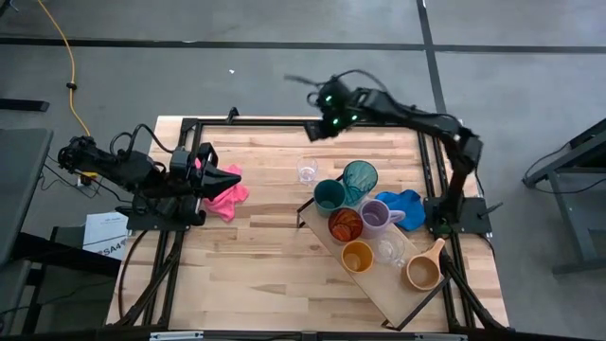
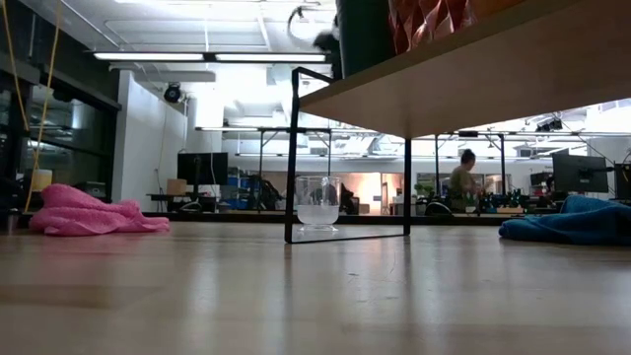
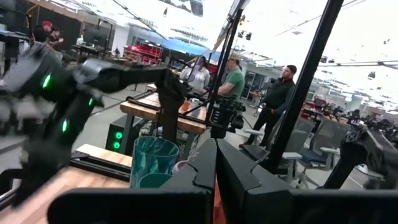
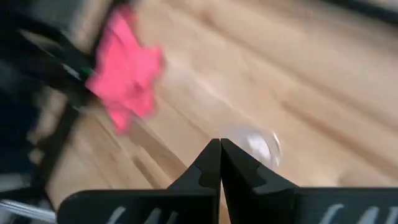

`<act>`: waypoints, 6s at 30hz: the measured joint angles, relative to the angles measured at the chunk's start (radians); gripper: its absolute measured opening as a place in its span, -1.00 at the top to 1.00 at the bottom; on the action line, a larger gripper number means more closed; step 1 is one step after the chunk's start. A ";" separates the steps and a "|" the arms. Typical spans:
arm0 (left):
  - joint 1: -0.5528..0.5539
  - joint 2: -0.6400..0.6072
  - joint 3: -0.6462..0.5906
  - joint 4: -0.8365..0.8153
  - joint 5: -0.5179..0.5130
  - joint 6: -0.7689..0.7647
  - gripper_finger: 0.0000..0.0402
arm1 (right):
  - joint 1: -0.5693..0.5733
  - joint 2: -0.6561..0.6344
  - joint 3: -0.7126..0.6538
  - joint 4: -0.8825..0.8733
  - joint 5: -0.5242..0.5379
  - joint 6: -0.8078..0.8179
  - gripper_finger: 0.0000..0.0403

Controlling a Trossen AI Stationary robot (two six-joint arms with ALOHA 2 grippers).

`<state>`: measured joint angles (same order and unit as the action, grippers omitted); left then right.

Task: Stack small to large cups/mugs on shelf
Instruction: Put the transparent mug on the shelf

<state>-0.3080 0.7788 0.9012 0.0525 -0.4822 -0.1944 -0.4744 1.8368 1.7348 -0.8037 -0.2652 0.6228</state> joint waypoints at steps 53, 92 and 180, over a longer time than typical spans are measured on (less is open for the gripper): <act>0.000 0.000 0.000 -0.002 0.003 0.005 1.00 | 0.078 0.297 -0.004 -0.066 0.198 -0.129 0.96; 0.474 0.153 0.091 0.003 0.367 -0.057 1.00 | 0.076 -1.038 -0.583 0.322 0.175 -0.198 1.00; 0.589 0.285 0.315 -0.266 0.463 0.037 1.00 | 1.262 -0.251 -0.079 -0.574 0.358 0.720 1.00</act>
<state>0.2813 1.0641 1.2163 -0.2138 -0.0193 -0.1577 0.7873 1.5856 1.6558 -1.3775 0.0933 1.3429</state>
